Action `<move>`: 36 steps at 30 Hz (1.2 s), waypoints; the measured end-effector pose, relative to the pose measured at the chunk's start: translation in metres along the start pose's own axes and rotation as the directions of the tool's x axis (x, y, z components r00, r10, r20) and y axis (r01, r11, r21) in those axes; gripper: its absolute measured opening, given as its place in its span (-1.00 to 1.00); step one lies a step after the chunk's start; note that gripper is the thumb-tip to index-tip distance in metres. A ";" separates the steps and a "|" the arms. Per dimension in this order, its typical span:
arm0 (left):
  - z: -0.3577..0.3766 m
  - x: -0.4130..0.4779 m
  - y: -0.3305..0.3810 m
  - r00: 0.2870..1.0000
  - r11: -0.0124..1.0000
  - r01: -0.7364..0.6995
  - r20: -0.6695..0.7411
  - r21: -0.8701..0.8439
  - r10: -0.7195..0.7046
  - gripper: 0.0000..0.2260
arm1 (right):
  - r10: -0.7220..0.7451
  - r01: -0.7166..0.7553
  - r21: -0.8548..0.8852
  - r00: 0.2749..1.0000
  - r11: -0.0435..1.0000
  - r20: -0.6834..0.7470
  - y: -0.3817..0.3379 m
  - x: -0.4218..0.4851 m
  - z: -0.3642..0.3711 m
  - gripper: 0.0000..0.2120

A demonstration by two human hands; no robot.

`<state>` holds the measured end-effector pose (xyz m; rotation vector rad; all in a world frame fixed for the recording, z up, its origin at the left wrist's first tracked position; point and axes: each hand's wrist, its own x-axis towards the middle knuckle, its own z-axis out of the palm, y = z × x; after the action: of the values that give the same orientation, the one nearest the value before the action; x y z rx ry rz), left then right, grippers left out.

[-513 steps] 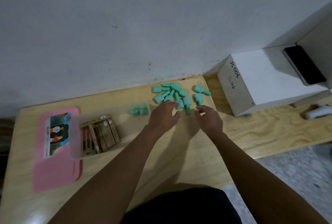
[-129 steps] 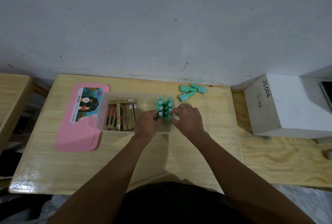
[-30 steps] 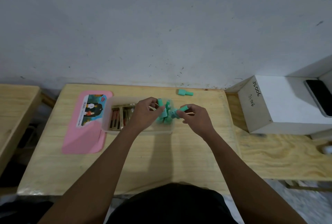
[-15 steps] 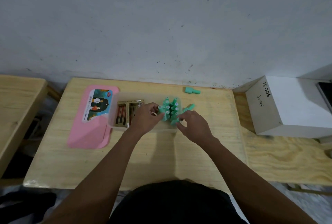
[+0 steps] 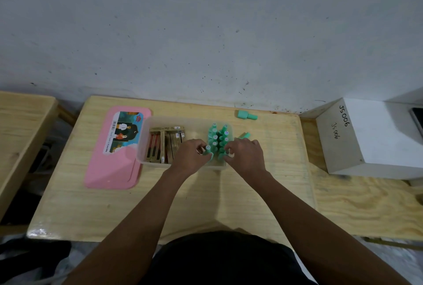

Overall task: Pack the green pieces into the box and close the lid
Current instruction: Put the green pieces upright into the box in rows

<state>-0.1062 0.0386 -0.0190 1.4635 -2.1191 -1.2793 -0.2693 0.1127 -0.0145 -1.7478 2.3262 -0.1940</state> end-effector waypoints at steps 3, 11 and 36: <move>0.005 0.003 -0.003 0.999 0.999 -0.007 0.032 0.044 0.005 -0.84 | 0.005 -0.003 0.062 1.000 0.998 -0.026 0.006 -0.003 0.000 -0.79; 0.021 0.009 -0.002 0.997 0.996 0.051 0.047 0.075 -0.055 -0.86 | 0.168 -0.183 0.321 0.983 0.929 0.073 0.022 -0.015 -0.005 -0.78; 0.014 0.021 0.002 0.982 0.942 0.088 0.128 0.325 -0.136 -0.68 | 0.342 -0.356 0.634 0.928 0.687 0.151 0.058 -0.010 0.015 -0.85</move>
<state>-0.1258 0.0280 -0.0302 1.6853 -2.4660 -1.1556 -0.3168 0.1390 -0.0415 -0.9355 2.1359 -0.8069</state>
